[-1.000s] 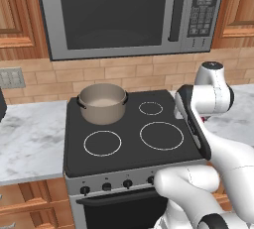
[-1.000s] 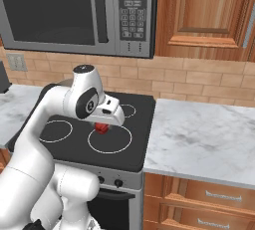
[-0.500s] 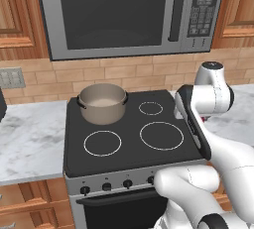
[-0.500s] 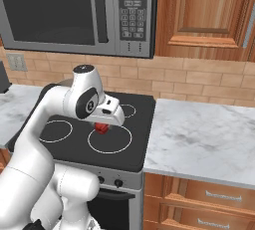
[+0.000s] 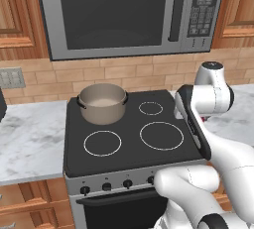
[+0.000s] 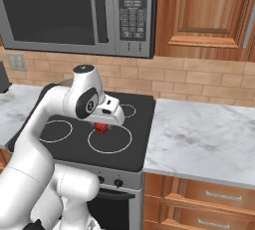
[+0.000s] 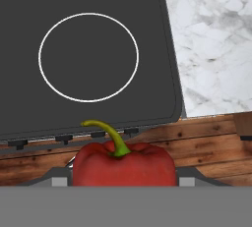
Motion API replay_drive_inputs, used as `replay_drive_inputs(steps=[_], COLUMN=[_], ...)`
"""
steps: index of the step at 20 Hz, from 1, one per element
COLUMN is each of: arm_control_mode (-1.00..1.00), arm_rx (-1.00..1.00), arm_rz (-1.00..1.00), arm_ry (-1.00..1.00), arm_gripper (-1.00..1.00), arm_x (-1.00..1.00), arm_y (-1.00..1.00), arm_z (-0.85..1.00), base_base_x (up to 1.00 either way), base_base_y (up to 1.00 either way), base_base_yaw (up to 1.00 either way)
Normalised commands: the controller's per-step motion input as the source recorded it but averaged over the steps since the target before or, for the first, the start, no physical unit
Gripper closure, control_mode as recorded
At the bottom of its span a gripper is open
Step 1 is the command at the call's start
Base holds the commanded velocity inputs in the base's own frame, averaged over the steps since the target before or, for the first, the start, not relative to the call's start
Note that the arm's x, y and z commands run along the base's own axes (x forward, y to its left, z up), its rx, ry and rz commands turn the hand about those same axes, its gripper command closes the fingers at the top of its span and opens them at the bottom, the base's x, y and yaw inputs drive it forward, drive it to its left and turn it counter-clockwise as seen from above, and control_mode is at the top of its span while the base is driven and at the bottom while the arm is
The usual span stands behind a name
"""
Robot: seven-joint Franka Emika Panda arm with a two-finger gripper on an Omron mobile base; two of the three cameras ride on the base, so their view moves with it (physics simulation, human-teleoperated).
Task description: Turn on the burner for the pot on the stove. Wait thirty seconds for the pot to heat up. Then add the bell pepper to the pot.
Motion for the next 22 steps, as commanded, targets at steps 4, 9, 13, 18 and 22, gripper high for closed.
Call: replay_drive_inputs(steps=[4,9,13,18,22], arm_control_mode=[-1.0,-1.0,-1.0,-1.0,-1.0], arm_rx=[0.0,0.0,0.0,0.0,0.0], arm_rz=[0.0,0.0,0.0,0.0,0.0], arm_ry=[0.0,0.0,0.0,0.0,0.0], arm_gripper=[1.0,1.0,1.0,1.0,1.0], arm_x=[0.0,0.0,0.0,0.0,0.0], arm_y=[0.0,0.0,0.0,0.0,0.0], arm_z=[0.0,0.0,0.0,0.0,0.0], base_base_x=[0.0,0.0,0.0,0.0,0.0], base_base_y=[0.0,0.0,0.0,0.0,0.0], base_base_yaw=[0.0,0.0,0.0,0.0,0.0])
